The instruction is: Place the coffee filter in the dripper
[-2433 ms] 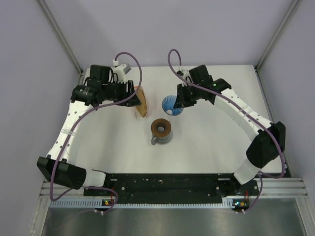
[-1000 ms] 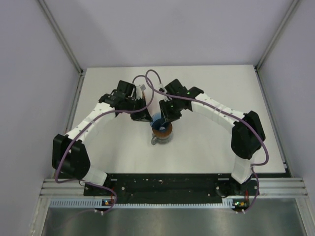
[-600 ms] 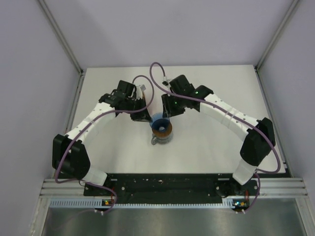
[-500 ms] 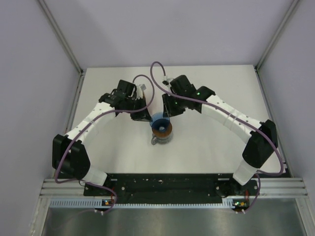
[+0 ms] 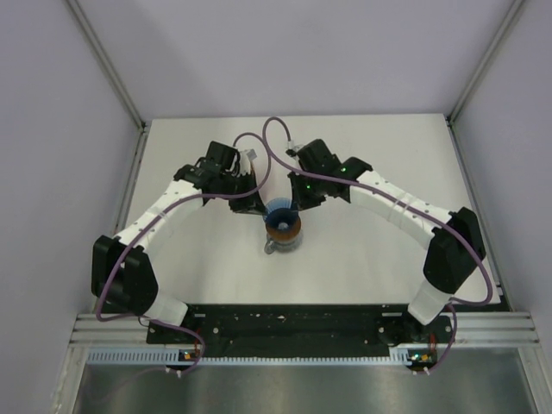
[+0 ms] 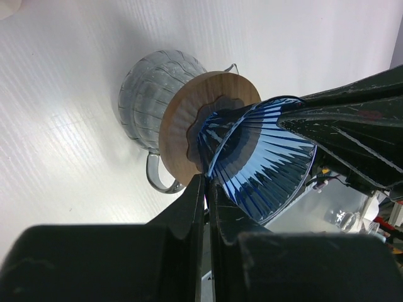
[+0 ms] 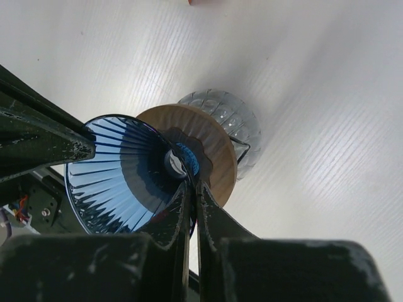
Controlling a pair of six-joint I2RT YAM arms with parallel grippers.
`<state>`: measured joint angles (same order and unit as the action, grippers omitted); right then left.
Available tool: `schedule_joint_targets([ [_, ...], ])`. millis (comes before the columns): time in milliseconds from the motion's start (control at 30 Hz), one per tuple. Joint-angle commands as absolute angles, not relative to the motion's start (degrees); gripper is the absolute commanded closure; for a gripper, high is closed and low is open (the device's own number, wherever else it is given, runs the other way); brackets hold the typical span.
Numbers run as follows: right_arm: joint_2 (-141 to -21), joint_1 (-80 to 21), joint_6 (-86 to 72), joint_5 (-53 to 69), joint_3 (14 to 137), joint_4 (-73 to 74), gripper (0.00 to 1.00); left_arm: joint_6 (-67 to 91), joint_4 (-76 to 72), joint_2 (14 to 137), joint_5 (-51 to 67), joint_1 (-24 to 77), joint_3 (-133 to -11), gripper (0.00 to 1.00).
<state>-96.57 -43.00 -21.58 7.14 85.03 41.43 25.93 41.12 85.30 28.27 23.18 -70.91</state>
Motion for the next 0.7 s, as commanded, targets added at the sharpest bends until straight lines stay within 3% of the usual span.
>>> schedule_joint_targets([
  [0,-99.7,-43.8,-19.8,6.8,79.7,37.9,1.00,27.1,37.5,87.4,30.5,23.5,-69.3,1.00],
  [433,-95.8,-45.4,-17.1,4.8,68.6,27.7,1.00,16.8,40.5,89.7,23.2,26.6,-68.0,1.00],
  [667,-98.1,-45.4,-16.3,3.9,68.0,27.7,1.00,14.7,45.6,98.0,29.4,22.5,-70.0,1.00],
])
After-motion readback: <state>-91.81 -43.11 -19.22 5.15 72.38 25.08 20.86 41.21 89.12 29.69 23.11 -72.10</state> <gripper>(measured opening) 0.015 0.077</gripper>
